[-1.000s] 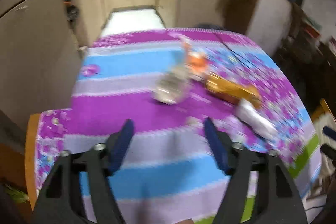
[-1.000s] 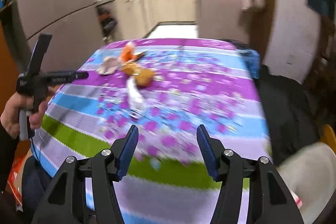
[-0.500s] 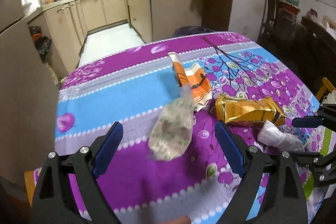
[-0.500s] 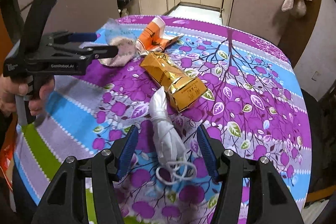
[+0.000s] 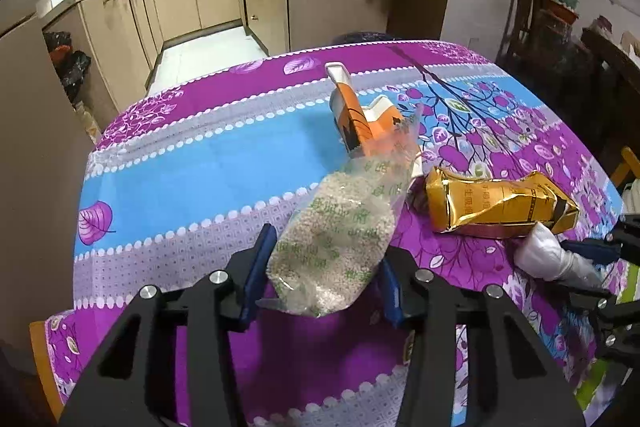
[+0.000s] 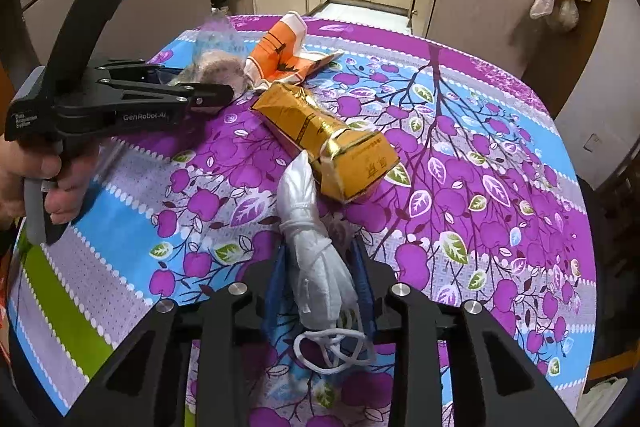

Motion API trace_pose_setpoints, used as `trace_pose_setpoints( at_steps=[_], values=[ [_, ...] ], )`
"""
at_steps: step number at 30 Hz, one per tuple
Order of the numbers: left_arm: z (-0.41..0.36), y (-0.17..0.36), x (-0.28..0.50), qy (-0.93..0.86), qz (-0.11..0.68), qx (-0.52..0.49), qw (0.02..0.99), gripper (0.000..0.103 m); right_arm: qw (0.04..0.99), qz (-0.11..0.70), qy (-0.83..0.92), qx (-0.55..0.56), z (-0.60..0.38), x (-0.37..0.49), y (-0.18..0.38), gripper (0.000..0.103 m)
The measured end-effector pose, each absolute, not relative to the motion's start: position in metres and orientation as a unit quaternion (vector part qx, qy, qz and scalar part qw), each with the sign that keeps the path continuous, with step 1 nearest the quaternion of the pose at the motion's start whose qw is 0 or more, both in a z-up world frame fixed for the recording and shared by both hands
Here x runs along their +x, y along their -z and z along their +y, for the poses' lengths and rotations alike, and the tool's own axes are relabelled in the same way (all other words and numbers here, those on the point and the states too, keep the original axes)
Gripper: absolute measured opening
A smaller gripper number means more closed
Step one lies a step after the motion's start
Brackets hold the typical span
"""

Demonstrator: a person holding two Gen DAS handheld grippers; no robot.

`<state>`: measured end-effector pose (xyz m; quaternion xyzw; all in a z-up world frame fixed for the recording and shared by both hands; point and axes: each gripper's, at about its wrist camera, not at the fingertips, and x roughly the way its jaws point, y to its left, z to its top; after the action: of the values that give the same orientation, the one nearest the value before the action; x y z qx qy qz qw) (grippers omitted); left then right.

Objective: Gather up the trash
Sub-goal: 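Grasp the clear seed bag with the left gripper while the right gripper grasps the white mask, then carry the seed bag and white mask over the white bucket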

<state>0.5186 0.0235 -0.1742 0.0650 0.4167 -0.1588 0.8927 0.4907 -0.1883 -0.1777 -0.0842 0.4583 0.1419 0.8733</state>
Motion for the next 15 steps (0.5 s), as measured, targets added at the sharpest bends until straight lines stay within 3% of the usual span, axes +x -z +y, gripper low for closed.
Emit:
trace_pose_setpoints(
  at_steps=[7, 15],
  values=[
    [0.037, 0.170, 0.507, 0.131, 0.404, 0.036, 0.905, 0.040, 0.887, 0.438, -0.136, -0.061, -0.193, 0.471, 0.170, 0.025],
    [0.040, 0.148, 0.443, 0.101, 0.362, 0.049, 0.925, 0.040, 0.908, 0.401, -0.125, -0.004, -0.203, 0.423, 0.148, 0.024]
  ],
)
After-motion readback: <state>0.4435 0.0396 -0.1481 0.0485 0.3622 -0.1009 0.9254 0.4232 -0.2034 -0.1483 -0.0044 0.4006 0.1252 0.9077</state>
